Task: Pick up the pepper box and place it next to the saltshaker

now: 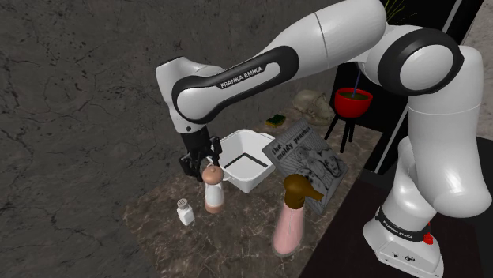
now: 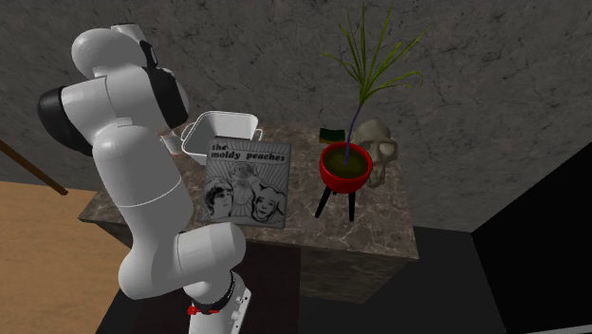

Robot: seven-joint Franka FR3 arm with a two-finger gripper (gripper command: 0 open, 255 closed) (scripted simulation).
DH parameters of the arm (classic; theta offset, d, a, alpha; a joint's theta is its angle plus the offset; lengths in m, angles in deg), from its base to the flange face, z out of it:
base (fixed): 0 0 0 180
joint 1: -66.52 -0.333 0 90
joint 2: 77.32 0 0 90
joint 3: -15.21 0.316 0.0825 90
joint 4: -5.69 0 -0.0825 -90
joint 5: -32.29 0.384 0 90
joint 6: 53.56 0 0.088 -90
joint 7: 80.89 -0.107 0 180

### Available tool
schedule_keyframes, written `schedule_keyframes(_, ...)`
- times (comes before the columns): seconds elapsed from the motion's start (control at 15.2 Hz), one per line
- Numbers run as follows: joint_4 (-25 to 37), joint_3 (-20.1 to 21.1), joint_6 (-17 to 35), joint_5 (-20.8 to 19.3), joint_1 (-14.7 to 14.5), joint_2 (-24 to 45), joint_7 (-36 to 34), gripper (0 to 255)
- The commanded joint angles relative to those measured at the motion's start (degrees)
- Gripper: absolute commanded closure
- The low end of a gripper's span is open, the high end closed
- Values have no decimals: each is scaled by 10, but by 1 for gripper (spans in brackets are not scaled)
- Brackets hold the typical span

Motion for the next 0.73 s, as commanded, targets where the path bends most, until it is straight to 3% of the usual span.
schedule_keyframes(0.0, 0, 0, 1, 0, 0, 0, 0, 255)
schedule_keyframes(0.26, 0, 0, 1, 0, 0, 0, 0, 255)
schedule_keyframes(0.33, 0, 0, 1, 0, 0, 1, 0, 0)
schedule_keyframes(0.66, 0, 0, 1, 0, 0, 1, 0, 0)
